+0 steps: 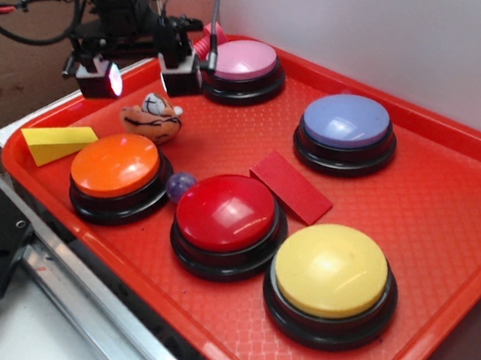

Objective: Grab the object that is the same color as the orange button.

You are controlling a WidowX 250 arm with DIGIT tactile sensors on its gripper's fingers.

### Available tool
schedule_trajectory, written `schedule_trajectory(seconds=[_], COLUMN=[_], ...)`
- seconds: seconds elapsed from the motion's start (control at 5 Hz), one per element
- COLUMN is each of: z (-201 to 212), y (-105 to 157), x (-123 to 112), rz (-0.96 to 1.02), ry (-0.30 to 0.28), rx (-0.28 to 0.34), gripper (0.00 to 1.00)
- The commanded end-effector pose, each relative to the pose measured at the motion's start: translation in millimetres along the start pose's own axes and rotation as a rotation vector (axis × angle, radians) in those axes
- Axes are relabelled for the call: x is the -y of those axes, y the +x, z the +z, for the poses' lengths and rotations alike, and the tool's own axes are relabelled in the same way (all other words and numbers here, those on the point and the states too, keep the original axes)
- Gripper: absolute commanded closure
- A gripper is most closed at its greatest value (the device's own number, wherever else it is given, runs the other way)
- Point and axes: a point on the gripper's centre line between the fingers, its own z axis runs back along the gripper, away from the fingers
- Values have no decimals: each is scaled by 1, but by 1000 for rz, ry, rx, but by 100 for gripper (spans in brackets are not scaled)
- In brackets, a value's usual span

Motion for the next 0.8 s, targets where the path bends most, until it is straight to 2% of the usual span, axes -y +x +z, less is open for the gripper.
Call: schedule_trajectory(seconds=[0.0,0.2,0.4,0.6], z=[-26,-31,-24,-4], y=[8,7,10,13], x=[10,8,7,10], rz=[0,18,27,-41], ry=[10,8,-24,-42], rx=[-2,-2,-23,-46], gripper=[0,85,100,100])
